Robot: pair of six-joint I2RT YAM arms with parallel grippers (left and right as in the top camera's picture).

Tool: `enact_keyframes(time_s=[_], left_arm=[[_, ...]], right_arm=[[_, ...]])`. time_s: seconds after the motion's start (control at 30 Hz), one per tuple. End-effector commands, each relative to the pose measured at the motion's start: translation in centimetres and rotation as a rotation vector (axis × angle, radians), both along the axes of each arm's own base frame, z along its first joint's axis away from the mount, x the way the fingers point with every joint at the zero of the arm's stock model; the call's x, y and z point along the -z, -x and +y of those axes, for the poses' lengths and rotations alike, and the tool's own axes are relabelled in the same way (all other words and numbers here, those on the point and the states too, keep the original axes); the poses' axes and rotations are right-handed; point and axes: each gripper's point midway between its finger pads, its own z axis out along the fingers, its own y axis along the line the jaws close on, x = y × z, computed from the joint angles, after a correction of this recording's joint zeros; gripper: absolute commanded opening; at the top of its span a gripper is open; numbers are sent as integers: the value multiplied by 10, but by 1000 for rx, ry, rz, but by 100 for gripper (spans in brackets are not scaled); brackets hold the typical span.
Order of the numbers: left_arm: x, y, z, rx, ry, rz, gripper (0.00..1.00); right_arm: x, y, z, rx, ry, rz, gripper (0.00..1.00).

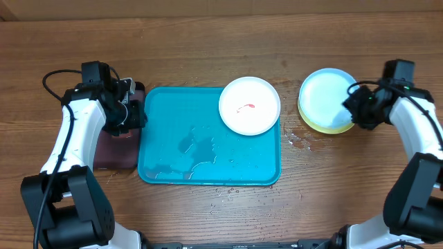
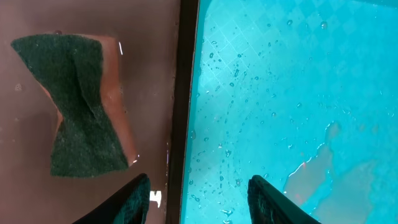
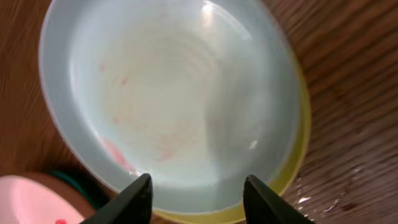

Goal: Clean dirty plates on tray and stack at the side
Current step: 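Place the light-blue plate onto the yellow plate with the right gripper, then move the right gripper to the white plate rim and grip it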

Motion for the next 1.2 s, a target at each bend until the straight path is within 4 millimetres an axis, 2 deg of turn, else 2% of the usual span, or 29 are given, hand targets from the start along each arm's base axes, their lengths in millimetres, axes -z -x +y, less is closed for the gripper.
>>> enact_keyframes(time_s=[0.0, 0.1, 0.17, 0.2, 0.27, 0.47, 0.63, 0.83, 0.97, 1.1, 1.17], left_arm=[[-5, -4, -1, -11, 16, -16, 52], [-5, -4, -1, -11, 16, -16, 52], [-5, -4, -1, -11, 16, -16, 52], [-5, -4, -1, -11, 16, -16, 52], [-5, -4, -1, -11, 16, -16, 52], [-5, -4, -1, -11, 16, -16, 52], [-5, -4, -1, -11, 16, -16, 52], [-5, -4, -1, -11, 16, -16, 52], [-5, -4, -2, -11, 16, -15, 52], [-5, -4, -2, -11, 16, -15, 52], [-5, -4, -2, -11, 16, -15, 52]], right_arm=[[-13, -3, 33, -128, -10, -42, 54], [-13, -2, 57, -234, -21, -51, 58], [-15, -1, 78, -322, -38, -62, 66], [-15, 1, 93, -378, -33, -63, 66], [-14, 4, 109, -424, -34, -60, 66], [-10, 9, 148, -533, 3, -61, 63], [1, -10, 152, -552, 172, -101, 62], [20, -23, 163, -572, 196, -120, 60], [32, -33, 165, -571, 196, -133, 55], [32, -40, 167, -568, 197, -160, 42], [31, -41, 167, -567, 198, -165, 42]])
